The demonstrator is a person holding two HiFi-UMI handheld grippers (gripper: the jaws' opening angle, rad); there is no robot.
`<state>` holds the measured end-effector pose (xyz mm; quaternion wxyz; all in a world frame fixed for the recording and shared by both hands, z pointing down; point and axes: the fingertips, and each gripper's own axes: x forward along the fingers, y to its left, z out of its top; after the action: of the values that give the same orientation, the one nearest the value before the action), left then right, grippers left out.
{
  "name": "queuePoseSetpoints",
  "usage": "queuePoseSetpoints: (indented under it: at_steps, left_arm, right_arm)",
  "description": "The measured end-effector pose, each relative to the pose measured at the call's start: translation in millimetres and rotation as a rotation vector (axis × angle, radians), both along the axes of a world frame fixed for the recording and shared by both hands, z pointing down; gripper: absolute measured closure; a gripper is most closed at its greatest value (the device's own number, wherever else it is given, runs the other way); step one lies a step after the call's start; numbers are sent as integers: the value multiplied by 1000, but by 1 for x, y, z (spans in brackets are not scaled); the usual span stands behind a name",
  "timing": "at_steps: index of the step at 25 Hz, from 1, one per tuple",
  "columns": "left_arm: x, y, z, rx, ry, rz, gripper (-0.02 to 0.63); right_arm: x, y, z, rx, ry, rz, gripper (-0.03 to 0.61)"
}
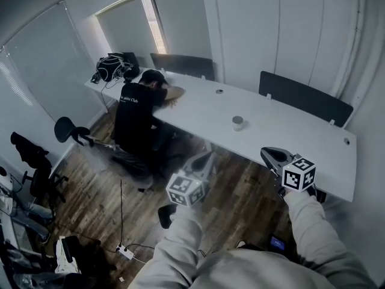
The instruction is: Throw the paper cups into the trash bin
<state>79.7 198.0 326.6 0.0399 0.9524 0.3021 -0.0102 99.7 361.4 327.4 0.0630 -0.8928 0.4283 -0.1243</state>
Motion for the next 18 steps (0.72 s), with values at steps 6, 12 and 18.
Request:
queuePoseSetpoints:
  at_steps: [6,12,18]
  left_arm:
    - [27,16,-4,10,-15,-28,624]
    - [31,37,1,64,-18,-2,624]
    - [57,41,3,45,20,22,624]
  right_arm:
    - [21,30,5,38,-17,-11,568]
    - [35,52,21,52,-41,1,568]
    - [53,45,32,47,-12,-28,568]
